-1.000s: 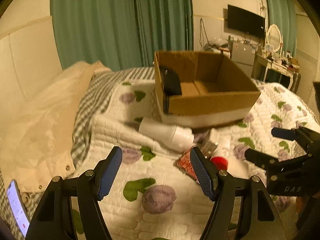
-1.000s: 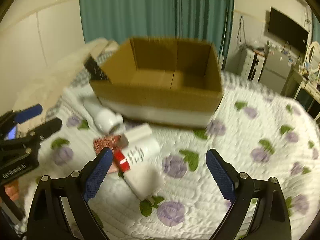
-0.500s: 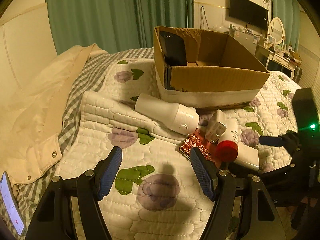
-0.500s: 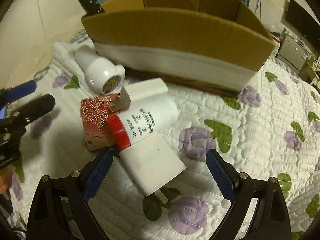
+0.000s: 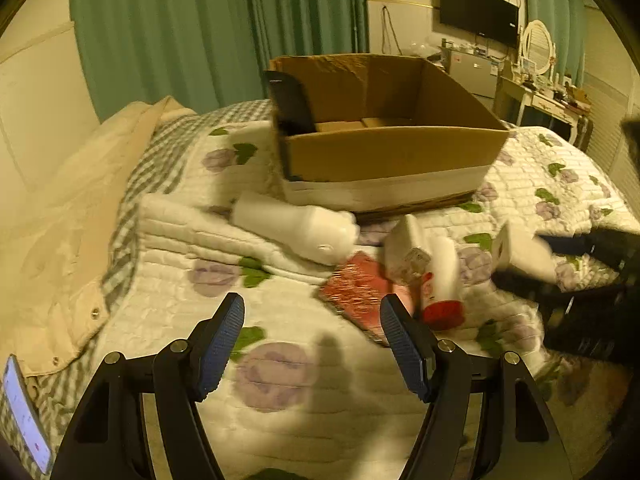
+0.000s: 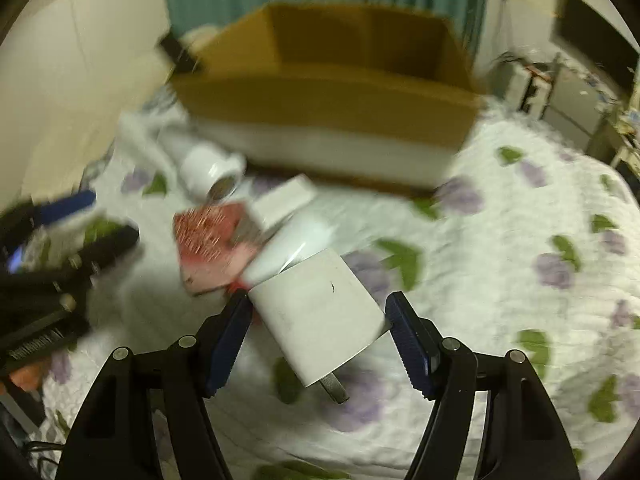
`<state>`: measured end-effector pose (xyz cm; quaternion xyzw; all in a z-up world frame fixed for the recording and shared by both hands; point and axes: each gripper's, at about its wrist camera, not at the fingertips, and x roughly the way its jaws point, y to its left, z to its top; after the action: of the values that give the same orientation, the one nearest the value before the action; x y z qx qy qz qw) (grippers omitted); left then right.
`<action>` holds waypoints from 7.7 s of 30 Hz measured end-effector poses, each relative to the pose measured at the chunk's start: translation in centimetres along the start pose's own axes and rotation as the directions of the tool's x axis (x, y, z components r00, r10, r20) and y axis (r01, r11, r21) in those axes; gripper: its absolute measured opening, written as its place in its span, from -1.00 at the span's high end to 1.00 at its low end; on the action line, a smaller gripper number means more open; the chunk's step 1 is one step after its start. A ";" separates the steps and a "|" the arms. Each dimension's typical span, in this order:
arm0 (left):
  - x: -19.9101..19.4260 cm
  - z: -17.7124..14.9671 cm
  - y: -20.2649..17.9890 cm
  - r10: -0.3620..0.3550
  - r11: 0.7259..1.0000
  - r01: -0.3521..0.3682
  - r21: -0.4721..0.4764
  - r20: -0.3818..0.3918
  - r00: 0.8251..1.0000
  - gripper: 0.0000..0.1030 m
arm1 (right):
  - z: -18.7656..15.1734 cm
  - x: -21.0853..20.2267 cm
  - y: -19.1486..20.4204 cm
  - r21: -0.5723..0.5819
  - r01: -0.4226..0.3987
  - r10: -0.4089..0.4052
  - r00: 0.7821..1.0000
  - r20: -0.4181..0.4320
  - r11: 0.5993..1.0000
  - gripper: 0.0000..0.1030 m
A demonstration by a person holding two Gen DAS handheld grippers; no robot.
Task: Organize rigid objects
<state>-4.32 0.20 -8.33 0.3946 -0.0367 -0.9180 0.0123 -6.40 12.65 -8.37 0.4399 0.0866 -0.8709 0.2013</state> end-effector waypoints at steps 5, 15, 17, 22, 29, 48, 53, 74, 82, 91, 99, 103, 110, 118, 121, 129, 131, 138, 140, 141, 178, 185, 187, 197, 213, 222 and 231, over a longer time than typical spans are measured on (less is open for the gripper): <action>1.6 0.2 -2.7 -0.075 0.997 0.075 0.003 -0.048 0.996 -0.42 | 1.7 -1.6 -3.4 0.055 0.069 -0.073 0.995 0.063 0.996 -0.34; 5.5 0.8 -6.9 -0.162 0.985 0.169 0.034 -0.146 0.976 -0.06 | 1.7 -0.4 -5.1 0.093 0.046 -0.050 0.998 0.040 0.995 -0.34; 6.4 0.9 -7.2 -0.194 0.980 0.200 0.017 -0.180 0.964 0.11 | 1.4 -0.2 -5.0 0.094 0.041 -0.045 0.998 0.041 0.995 -0.34; 7.4 0.8 -8.7 -0.189 0.976 0.208 0.063 -0.220 0.957 0.13 | 1.4 -0.1 -5.3 0.108 0.038 -0.042 0.998 0.036 0.993 -0.34; 5.2 0.6 -8.7 -0.185 0.974 0.205 0.092 -0.192 0.964 0.30 | 1.3 -0.4 -4.9 0.092 0.057 -0.061 0.997 0.046 0.994 -0.34; -6.7 6.8 -4.8 -0.122 0.992 0.116 0.055 0.113 0.986 0.30 | 5.0 -10.7 -2.4 0.032 0.083 -0.088 0.962 0.260 0.996 -0.34; -6.6 9.7 -3.8 -0.091 0.996 0.088 0.025 0.159 0.983 0.30 | 7.3 -11.4 -2.3 0.013 0.065 -0.065 0.951 0.302 0.998 -0.34; 6.5 15.4 -4.0 -0.017 1.000 0.017 -0.001 0.085 0.996 0.30 | 16.6 -3.2 -7.0 0.048 0.043 -0.056 0.945 0.324 0.998 -0.34; 7.1 14.6 -4.5 0.051 0.999 -0.052 0.005 0.115 0.992 -0.22 | 16.3 -1.2 -7.9 0.050 0.046 -0.059 0.956 0.288 0.998 -0.34; 3.9 15.2 -1.5 0.085 0.996 -0.077 -0.052 0.184 0.979 -0.29 | 18.1 -2.1 -7.7 0.059 0.039 -0.056 0.944 0.325 0.998 -0.34; 2.8 15.2 0.7 0.110 0.989 -0.090 -0.114 0.183 0.977 -0.30 | 20.9 2.2 -6.1 0.059 0.004 -0.020 0.962 0.273 0.998 -0.34; 1.8 14.5 1.5 0.106 0.987 -0.082 -0.137 0.172 0.979 -0.30 | 21.0 3.8 -5.2 0.051 0.007 -0.019 0.970 0.241 0.999 -0.35; -2.6 14.0 2.4 0.117 0.985 -0.090 -0.146 0.185 0.976 -0.32 | 20.2 -0.1 -4.4 0.065 0.090 -0.104 0.960 0.262 0.994 -0.67; -9.5 11.7 3.6 0.093 0.987 -0.060 -0.152 0.224 0.970 -0.41 | 16.5 -11.4 -2.3 0.028 0.191 -0.190 0.925 0.330 0.981 -0.70; -10.6 10.2 3.8 0.109 0.988 -0.083 -0.128 0.214 0.971 -0.41 | 14.6 -13.5 -1.3 0.018 0.187 -0.182 0.926 0.331 0.982 -0.70; -8.5 5.1 5.7 0.139 0.987 -0.127 -0.099 0.130 0.982 -0.42 | 8.7 -12.2 2.1 -0.017 0.094 -0.086 0.953 0.290 0.995 -0.70; -7.0 4.0 6.3 0.147 0.985 -0.136 -0.106 0.102 0.984 -0.42 | 7.7 -10.3 2.8 -0.020 0.060 -0.052 0.961 0.270 0.998 -0.70; -2.3 2.7 8.1 0.137 0.985 -0.134 -0.111 0.019 0.990 -0.42 | 6.6 -3.7 4.6 -0.008 -0.028 0.029 0.981 0.191 1.000 -0.70; -1.3 2.9 8.4 0.140 0.985 -0.138 -0.107 0.017 0.990 -0.42 | 6.7 -1.9 5.3 -0.013 -0.042 0.043 0.985 0.166 0.999 -0.70; -0.8 2.7 8.7 0.141 0.985 -0.139 -0.106 0.014 0.990 -0.42 | 6.8 -1.2 5.5 -0.013 -0.047 0.048 0.986 0.157 0.999 -0.70; 3.0 0.3 12.3 0.174 0.971 -0.181 -0.155 -0.058 0.983 -0.42 | 7.5 9.3 9.6 0.042 -0.101 0.099 0.994 0.049 0.994 -0.19; 1.8 0.4 11.8 0.163 0.973 -0.167 -0.160 -0.036 0.986 -0.42 | 6.0 6.8 9.6 0.008 -0.072 0.071 0.996 0.052 0.997 -0.18; 1.1 0.5 11.3 0.154 0.976 -0.157 -0.151 -0.027 0.988 -0.42 | 5.7 6.1 9.5 0.005 -0.068 0.067 0.996 0.056 0.998 -0.18; -3.1 0.9 7.7 0.113 0.985 -0.110 -0.131 0.016 0.993 -0.42 | 4.0 0.5 7.6 0.012 -0.023 0.022 0.993 0.112 1.000 -0.18; -8.8 6.5 3.5 0.101 0.987 -0.082 -0.138 0.135 0.986 -0.42 | 5.8 -10.1 2.8 -0.019 0.009 -0.003 0.956 0.293 1.000 -0.18; -5.1 12.8 3.0 0.121 0.989 -0.105 -0.103 0.165 0.979 -0.42 | 12.1 -9.4 -0.3 -0.033 0.036 -0.022 0.936 0.351 0.999 -0.18; 2.2 16.9 3.4 0.117 0.991 -0.109 -0.075 0.122 0.986 -0.42 | 17.5 -1.5 -2.6 -0.026 0.051 -0.042 0.956 0.289 0.998 -0.18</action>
<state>-18.07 -2.31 1.95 0.3322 -0.0287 -0.9398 0.0754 -19.45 9.65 3.23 0.3027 0.0811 -0.9286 0.1986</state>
